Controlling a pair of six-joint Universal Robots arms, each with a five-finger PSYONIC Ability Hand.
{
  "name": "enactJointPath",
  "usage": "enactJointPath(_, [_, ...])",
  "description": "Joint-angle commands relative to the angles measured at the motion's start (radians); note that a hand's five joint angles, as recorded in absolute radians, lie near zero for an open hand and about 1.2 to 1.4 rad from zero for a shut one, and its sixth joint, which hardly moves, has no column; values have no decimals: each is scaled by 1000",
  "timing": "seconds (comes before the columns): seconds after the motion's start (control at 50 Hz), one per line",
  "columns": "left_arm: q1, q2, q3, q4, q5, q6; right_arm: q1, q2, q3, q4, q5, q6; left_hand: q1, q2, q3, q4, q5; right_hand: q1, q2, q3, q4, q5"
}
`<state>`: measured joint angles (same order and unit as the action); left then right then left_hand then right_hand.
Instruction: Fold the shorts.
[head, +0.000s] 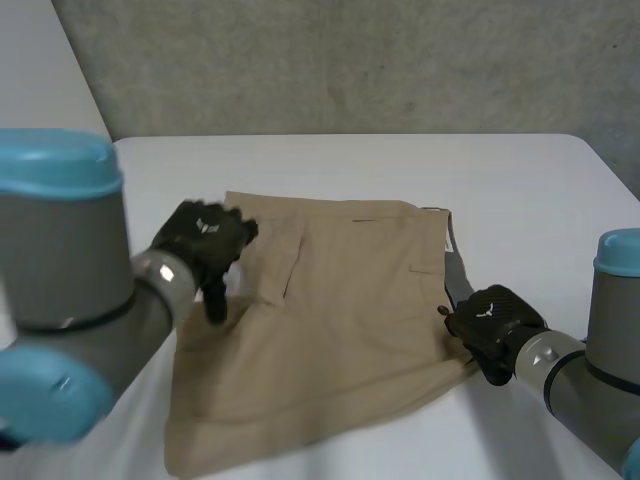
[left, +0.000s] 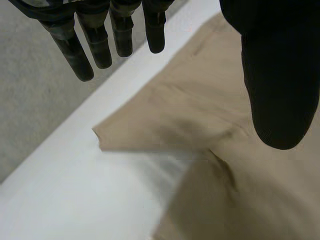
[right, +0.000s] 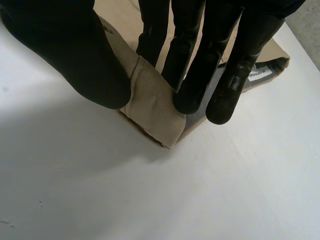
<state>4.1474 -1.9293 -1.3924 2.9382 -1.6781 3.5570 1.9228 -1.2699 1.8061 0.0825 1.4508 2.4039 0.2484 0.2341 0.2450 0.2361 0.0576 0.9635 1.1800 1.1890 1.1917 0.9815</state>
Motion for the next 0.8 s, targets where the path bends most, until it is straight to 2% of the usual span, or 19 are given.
enactJointPath(0.02, [25, -304, 287, 64, 152, 38, 4, 1, 16, -27, 0, 1, 6, 21, 10, 19, 22, 433, 216, 207, 205, 240])
enactJointPath(0.1, [48, -433, 406, 65, 192, 133, 2, 1, 21, -38, 0, 0, 3, 18, 7, 16, 20, 433, 216, 207, 205, 240])
enactJointPath(0.24, [66, -568, 513, 58, 198, 316, -4, 1, 21, -44, 0, 0, 9, 23, 13, 21, 25, 433, 216, 207, 205, 240])
enactJointPath(0.28, [77, -592, 527, 55, 195, 374, -4, 1, 21, -47, 0, 0, 94, 108, 97, 106, 110, 433, 216, 207, 205, 240])
enactJointPath(0.32, [86, -600, 532, 50, 190, 399, -4, 1, 21, -53, 0, 0, 275, 290, 279, 288, 292, 433, 216, 207, 205, 240])
enactJointPath(0.34, [93, -600, 533, 45, 187, 411, -4, 1, 21, -55, 0, 0, 488, 503, 492, 501, 505, 433, 216, 207, 205, 240])
enactJointPath(0.4, [97, -597, 533, 44, 187, 413, -2, 1, 19, -61, 0, 0, 892, 906, 895, 904, 908, 433, 216, 207, 205, 240])
enactJointPath(0.42, [102, -591, 530, 41, 186, 413, -2, 1, 19, -61, 0, 0, 1114, 1128, 1117, 1126, 1130, 433, 216, 207, 205, 240])
enactJointPath(0.44, [105, -588, 527, 41, 184, 414, -2, 1, 19, -61, 0, 0, 1148, 1162, 1151, 1160, 1164, 433, 216, 207, 205, 240])
enactJointPath(0.48, [112, -582, 521, 39, 175, 416, -2, 1, 18, -63, 0, 0, 1148, 1162, 1151, 1160, 1164, 433, 216, 207, 205, 240])
enactJointPath(0.54, [132, -559, 494, 38, 106, 416, -1, 1, 18, -63, 0, 0, 1148, 1162, 1151, 1160, 1164, 433, 216, 207, 205, 240])
enactJointPath(0.56, [143, -541, 471, 38, 54, 416, -1, 0, 18, -63, 0, 0, 1148, 1162, 1151, 1160, 1164, 433, 216, 207, 205, 240])
enactJointPath(0.64, [168, -504, 397, 39, -49, 413, -1, 1, 18, -63, 0, 0, 1148, 1162, 1151, 1160, 1164, 433, 216, 207, 205, 240])
enactJointPath(0.8, [177, -413, 218, 38, -77, 392, -2, 0, 16, -63, 2, 1, 1148, 1162, 1151, 1160, 1164, 433, 216, 207, 205, 240])
